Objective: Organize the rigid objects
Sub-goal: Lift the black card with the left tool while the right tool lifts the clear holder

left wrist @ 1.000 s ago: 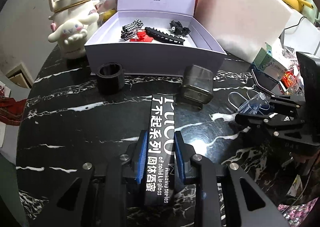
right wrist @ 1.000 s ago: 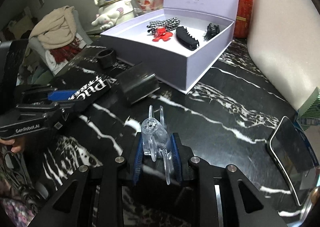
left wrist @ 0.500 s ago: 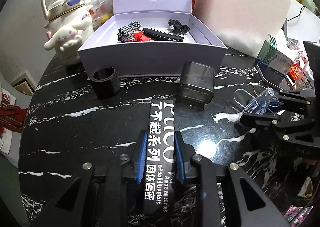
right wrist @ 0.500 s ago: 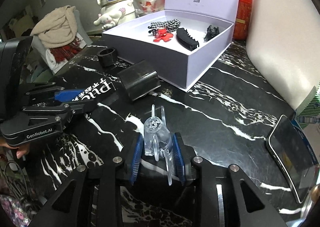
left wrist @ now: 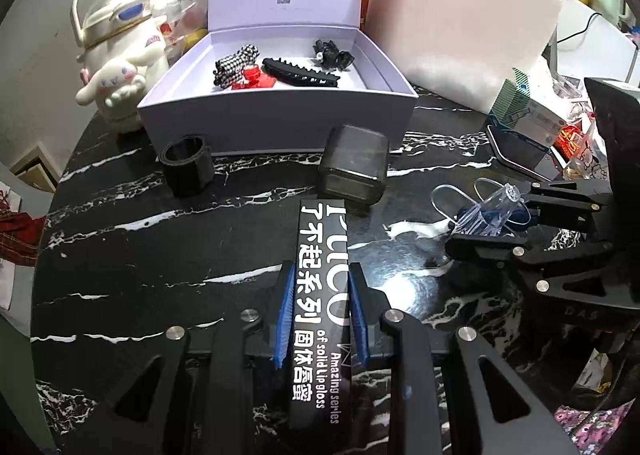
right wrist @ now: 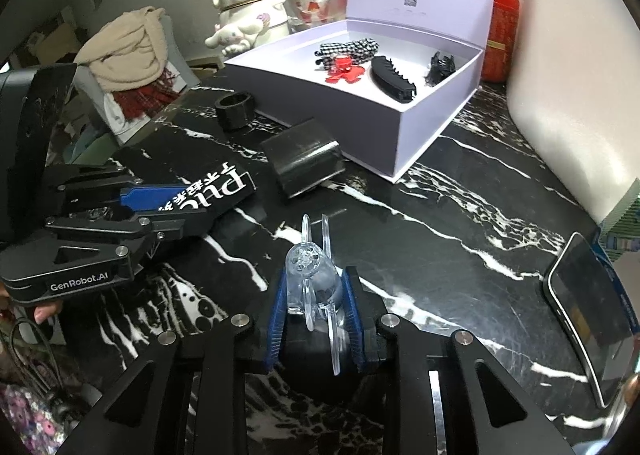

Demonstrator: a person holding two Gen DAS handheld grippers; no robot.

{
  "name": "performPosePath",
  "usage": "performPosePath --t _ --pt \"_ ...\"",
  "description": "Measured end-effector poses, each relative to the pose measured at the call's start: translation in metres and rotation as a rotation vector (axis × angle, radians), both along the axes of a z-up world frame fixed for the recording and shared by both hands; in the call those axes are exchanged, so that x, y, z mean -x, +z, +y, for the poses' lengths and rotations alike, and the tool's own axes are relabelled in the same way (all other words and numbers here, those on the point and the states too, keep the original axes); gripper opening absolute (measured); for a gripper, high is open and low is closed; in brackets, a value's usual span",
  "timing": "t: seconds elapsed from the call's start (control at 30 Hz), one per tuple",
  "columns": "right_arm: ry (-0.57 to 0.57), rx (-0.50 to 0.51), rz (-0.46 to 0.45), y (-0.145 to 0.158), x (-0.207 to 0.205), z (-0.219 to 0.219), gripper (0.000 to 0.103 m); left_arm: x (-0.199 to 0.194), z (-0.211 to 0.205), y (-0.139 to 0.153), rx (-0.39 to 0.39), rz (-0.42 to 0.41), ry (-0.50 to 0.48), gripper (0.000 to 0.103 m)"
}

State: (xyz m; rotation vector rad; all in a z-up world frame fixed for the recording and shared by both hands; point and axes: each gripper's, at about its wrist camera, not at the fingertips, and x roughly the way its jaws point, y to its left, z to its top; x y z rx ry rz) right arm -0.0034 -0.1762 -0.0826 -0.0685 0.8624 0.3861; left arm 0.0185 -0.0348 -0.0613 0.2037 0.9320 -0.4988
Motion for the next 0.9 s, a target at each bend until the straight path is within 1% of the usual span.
performPosePath --t 0.2,0.33,0.57,0.9 --pt "0.009 0.035 -0.020 0.014 0.005 0.001 0.027 0.002 0.003 0.015 -0.017 -0.013 0.028 0.025" --pt "0.001 0.055 -0.042 0.026 0.007 -0.001 0.027 0.002 0.005 0.026 -0.026 -0.036 0.033 0.025" --pt "0.011 0.047 -0.081 0.047 0.012 -0.001 0.027 0.005 0.005 0.051 -0.045 -0.092 0.031 0.025" --pt "0.048 0.016 -0.151 0.081 0.012 0.000 0.027 0.004 0.007 0.085 -0.032 -0.155 0.044 0.025"
